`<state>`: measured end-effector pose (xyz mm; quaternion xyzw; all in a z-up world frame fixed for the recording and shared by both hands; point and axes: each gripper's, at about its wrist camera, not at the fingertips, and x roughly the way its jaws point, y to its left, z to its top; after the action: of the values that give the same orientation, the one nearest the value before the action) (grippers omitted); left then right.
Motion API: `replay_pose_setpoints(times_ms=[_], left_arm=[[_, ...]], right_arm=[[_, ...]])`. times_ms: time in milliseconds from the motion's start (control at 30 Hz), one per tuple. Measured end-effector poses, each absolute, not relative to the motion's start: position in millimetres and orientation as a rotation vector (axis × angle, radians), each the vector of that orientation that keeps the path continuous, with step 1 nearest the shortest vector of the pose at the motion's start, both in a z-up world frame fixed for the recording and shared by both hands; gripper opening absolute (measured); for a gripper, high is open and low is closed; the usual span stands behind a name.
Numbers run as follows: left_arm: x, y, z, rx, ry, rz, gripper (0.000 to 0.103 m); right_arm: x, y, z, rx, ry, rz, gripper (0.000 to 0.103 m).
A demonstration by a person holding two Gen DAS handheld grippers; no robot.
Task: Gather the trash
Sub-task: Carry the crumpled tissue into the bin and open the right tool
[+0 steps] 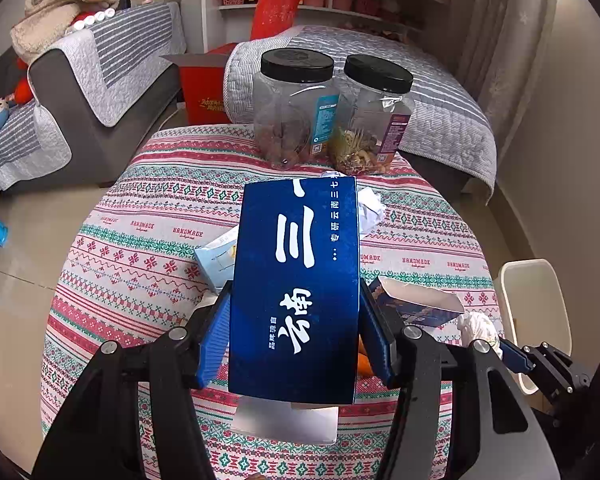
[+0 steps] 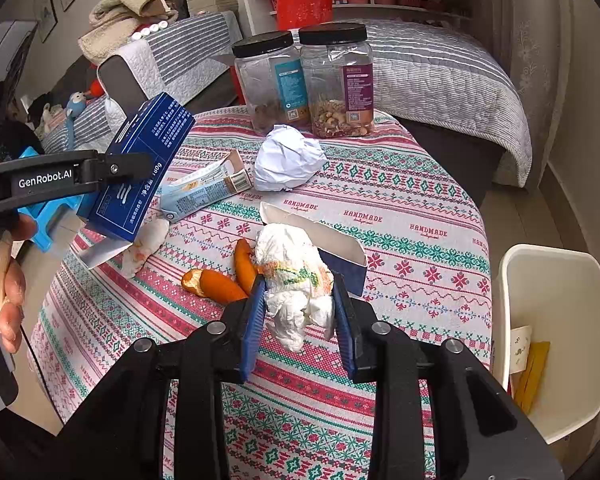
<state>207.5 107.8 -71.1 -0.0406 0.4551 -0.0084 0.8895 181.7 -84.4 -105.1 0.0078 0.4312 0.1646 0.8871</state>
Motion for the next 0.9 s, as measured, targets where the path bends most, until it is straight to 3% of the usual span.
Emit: replay_pose_setpoints(times_ms=[900], left_arm=[[190.7, -7.6, -35.2, -0.03, 0.778, -0.165, 0.057]], right_arm=[[155.6, -254.8, -53.5, 0.122, 0.662, -0.12, 0.032]])
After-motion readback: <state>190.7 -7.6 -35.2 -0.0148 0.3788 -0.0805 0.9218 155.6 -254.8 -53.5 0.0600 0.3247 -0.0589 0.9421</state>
